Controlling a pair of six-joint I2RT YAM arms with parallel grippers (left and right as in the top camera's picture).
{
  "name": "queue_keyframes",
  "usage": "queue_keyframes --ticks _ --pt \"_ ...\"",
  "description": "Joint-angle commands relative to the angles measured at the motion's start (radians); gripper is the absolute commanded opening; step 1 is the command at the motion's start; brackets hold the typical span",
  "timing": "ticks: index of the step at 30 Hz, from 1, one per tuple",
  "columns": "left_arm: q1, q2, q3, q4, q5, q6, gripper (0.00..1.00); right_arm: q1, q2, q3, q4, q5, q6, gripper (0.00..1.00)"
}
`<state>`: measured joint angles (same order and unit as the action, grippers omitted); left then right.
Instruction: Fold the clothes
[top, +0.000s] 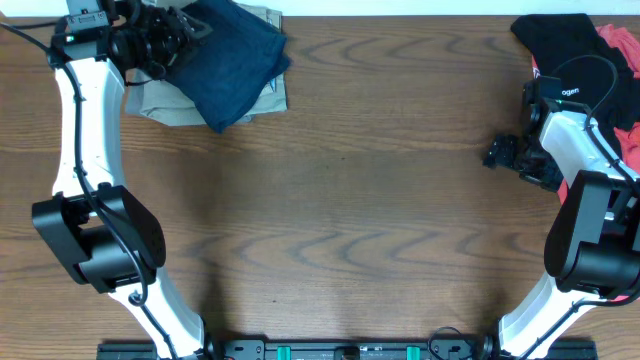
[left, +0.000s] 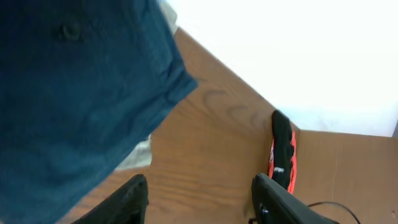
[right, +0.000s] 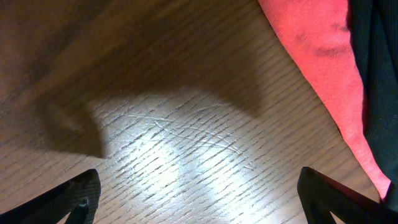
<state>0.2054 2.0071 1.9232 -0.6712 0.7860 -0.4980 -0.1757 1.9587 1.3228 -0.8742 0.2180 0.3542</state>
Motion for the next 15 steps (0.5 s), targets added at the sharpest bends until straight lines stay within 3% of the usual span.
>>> queue_keyframes --ticks 1,2,3,10,15 --pt "-0.005 0.003 0.014 0.087 -0.006 0.003 0.30 -0.006 -0.029 0.012 -0.001 0.017 -0.011 0.99" --pt "-0.005 0.003 0.014 0.125 -0.045 0.003 0.13 -0.006 -0.029 0.012 -0.001 0.017 -0.011 0.99" --pt "-0.006 0.003 0.014 0.149 -0.091 0.003 0.06 -0.006 -0.029 0.012 -0.001 0.017 -0.011 0.99" --pt "-0.010 0.034 0.011 0.180 -0.588 0.091 0.06 -0.006 -0.029 0.012 -0.001 0.017 -0.011 0.99" --pt "-0.010 0.116 0.011 0.198 -0.660 0.210 0.06 -0.006 -0.029 0.012 -0.001 0.017 -0.011 0.99"
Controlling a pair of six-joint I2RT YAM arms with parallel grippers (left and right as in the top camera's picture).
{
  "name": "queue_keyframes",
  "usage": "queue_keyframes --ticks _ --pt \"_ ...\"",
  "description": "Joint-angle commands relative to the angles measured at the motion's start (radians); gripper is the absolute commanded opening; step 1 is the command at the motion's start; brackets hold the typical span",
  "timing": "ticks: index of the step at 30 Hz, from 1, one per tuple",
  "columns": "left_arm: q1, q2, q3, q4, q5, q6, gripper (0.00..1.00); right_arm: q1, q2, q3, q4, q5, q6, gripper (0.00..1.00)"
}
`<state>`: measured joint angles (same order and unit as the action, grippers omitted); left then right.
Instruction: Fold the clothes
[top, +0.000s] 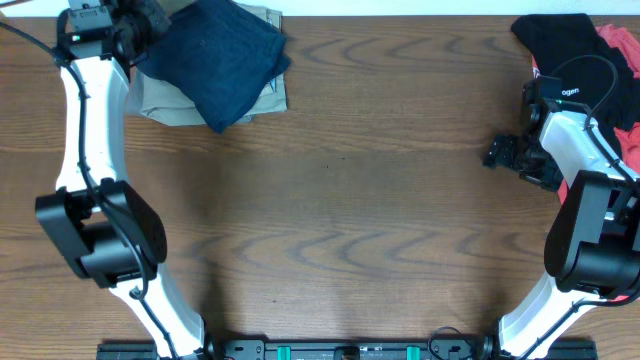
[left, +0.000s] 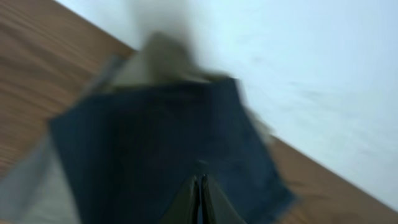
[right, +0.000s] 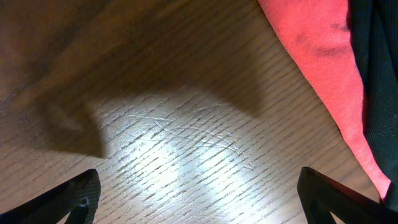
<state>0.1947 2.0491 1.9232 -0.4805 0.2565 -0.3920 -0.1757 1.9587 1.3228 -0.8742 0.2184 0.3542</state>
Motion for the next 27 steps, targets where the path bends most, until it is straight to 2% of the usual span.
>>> queue_keyframes --ticks 1,10,14,17,27 --pt "0.000 0.098 0.011 0.017 -0.131 0.118 0.06 -0.006 -0.029 0.012 -0.001 0.016 -0.011 0.99" --pt "0.003 0.315 0.011 0.051 -0.159 0.186 0.06 -0.006 -0.029 0.012 -0.001 0.016 -0.011 0.99" --pt "0.012 0.335 0.011 0.018 -0.265 0.186 0.06 -0.006 -0.029 0.012 -0.001 0.016 -0.011 0.99" --pt "0.014 0.302 0.011 0.007 -0.308 0.187 0.06 -0.006 -0.029 0.012 -0.001 0.016 -0.011 0.99" --pt "-0.024 0.064 0.011 0.011 -0.309 0.185 0.06 -0.006 -0.029 0.012 -0.001 0.016 -0.011 0.99"
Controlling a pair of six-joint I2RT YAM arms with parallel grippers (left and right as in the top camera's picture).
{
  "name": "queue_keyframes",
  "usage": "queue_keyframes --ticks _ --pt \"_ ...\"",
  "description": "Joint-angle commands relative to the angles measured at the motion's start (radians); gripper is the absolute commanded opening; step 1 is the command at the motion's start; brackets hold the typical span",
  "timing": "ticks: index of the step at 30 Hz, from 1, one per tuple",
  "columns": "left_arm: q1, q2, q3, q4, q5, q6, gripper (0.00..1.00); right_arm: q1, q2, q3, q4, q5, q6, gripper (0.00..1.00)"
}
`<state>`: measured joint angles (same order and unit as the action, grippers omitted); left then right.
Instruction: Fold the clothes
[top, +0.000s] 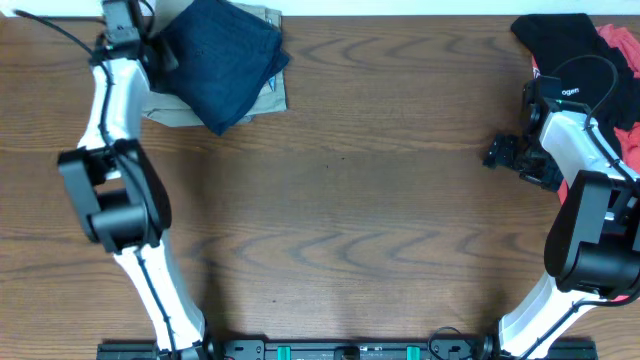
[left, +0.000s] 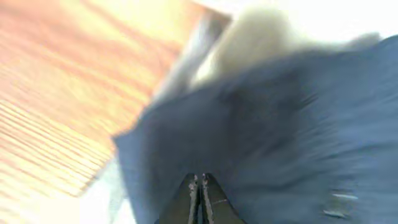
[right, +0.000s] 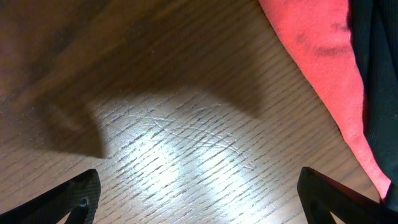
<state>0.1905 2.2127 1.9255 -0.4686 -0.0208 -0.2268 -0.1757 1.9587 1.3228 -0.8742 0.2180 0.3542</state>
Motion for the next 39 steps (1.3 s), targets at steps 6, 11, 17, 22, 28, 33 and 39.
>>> queue_keyframes --ticks 6,11,17,22,28,33,39 --pt "-0.070 -0.154 0.008 -0.148 0.066 -0.018 0.06 -0.006 -0.029 0.012 -0.001 0.017 -0.011 0.99" --pt "-0.105 -0.130 0.006 -0.306 0.088 -0.018 0.06 -0.006 -0.029 0.012 -0.001 0.017 -0.011 0.99" --pt "-0.101 -0.081 -0.056 -0.363 0.046 -0.018 0.06 -0.006 -0.029 0.012 -0.001 0.017 -0.011 0.99" --pt "-0.096 -0.031 -0.109 -0.353 0.055 -0.018 0.06 -0.006 -0.029 0.012 -0.001 0.017 -0.011 0.99" --pt "-0.098 0.015 -0.121 -0.367 0.172 -0.018 0.06 -0.006 -0.029 0.012 -0.001 0.017 -0.011 0.99" --pt "-0.098 -0.023 -0.121 -0.391 0.299 -0.018 0.06 -0.006 -0.029 0.012 -0.001 0.017 -0.011 0.99" --pt "-0.105 -0.150 -0.113 -0.366 0.327 -0.026 0.06 -0.006 -0.029 0.012 -0.001 0.017 -0.011 0.99"
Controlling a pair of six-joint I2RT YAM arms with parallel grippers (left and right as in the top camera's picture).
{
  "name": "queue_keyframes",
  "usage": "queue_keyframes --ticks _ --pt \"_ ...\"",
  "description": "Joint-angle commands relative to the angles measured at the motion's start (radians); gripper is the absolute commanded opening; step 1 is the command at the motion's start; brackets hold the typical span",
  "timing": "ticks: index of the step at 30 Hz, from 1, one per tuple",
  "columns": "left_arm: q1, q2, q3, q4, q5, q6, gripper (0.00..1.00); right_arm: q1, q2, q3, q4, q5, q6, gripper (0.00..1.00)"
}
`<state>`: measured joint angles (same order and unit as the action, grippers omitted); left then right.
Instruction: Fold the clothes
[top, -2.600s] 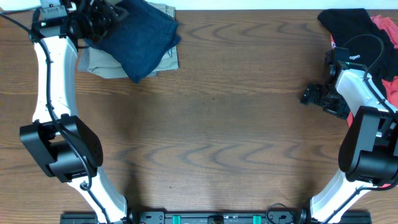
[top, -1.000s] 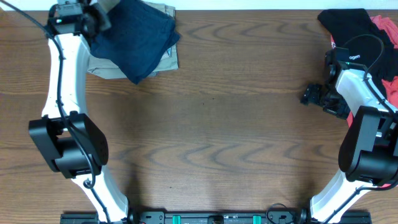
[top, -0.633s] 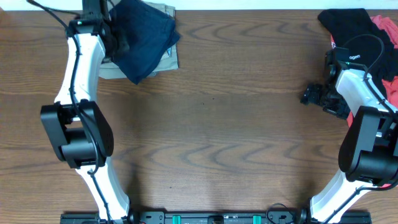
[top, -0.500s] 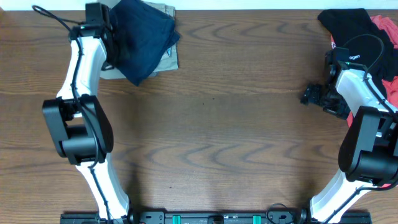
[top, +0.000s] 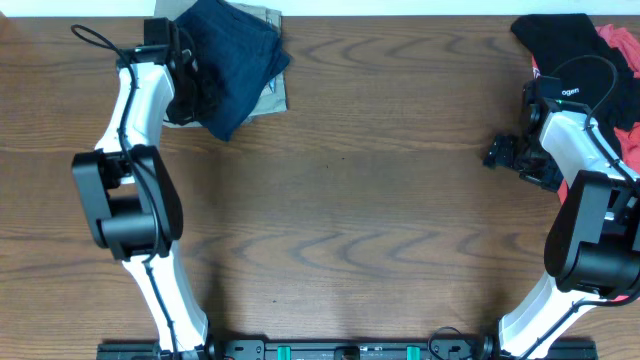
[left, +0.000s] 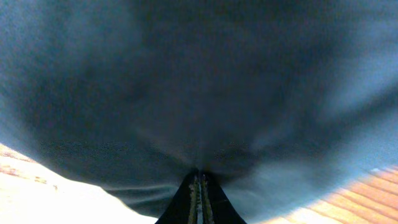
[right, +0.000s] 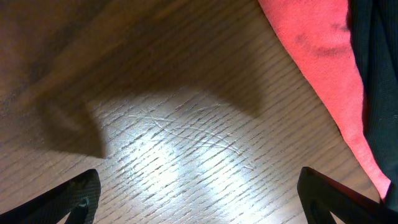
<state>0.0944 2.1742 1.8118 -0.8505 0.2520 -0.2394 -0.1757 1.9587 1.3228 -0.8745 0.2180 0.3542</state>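
Observation:
A folded navy garment (top: 235, 60) lies on a folded beige garment (top: 272, 97) at the table's back left. My left gripper (top: 192, 88) is at the pile's left side; in the left wrist view it (left: 199, 177) is shut, its tips pressed against navy fabric (left: 199, 81) that fills the picture. No cloth shows between the jaws. My right gripper (top: 508, 153) stands open low over bare wood; in its wrist view the gripper (right: 199, 198) has nothing between its fingers (right: 78, 199).
An unfolded black garment (top: 555, 35) and a red garment (top: 620, 45) lie heaped at the back right corner, beside the right arm. The red cloth (right: 317, 56) and black cloth (right: 380, 68) edge the right wrist view. The wooden table (top: 340, 200) spans between the two piles.
My left gripper, still shut, has moved from the pile's back left corner forward and right to its left side, tips now against the navy cloth. The right arm has not moved.
First my left gripper was open over the navy garment at the back left. Then it was shut and drawn back to the pile's left. It stayed shut by the back left corner, and now presses on the navy garment's left side. The right gripper stayed open throughout.

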Motion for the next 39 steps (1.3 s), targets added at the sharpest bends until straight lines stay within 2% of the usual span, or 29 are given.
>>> queue_keyframes --ticks 1,7,16,18,22,24,31,39 --pt "-0.012 -0.140 0.001 0.037 0.055 -0.013 0.06 -0.006 -0.029 0.012 0.000 0.017 -0.011 0.99" --pt "-0.037 -0.207 0.000 0.210 0.052 -0.013 0.07 -0.006 -0.029 0.012 0.000 0.017 -0.011 0.99" --pt "-0.075 -0.082 0.000 0.468 0.051 -0.013 0.07 -0.006 -0.029 0.012 0.000 0.017 -0.011 0.99" --pt "-0.083 -0.034 0.000 0.536 0.050 -0.013 0.16 -0.006 -0.029 0.012 0.000 0.017 -0.011 0.99" --pt "-0.092 0.069 0.000 0.639 0.050 -0.013 0.25 -0.006 -0.029 0.012 0.000 0.017 -0.011 0.99" --pt "-0.094 0.122 0.000 0.671 0.051 -0.014 0.32 -0.006 -0.029 0.012 0.000 0.017 -0.011 0.99" --pt "-0.097 0.205 0.000 0.631 0.050 -0.016 0.35 -0.006 -0.029 0.012 0.000 0.017 -0.011 0.99" --pt "-0.097 0.082 0.000 0.620 0.051 -0.017 0.37 -0.006 -0.029 0.012 0.000 0.017 -0.011 0.99"
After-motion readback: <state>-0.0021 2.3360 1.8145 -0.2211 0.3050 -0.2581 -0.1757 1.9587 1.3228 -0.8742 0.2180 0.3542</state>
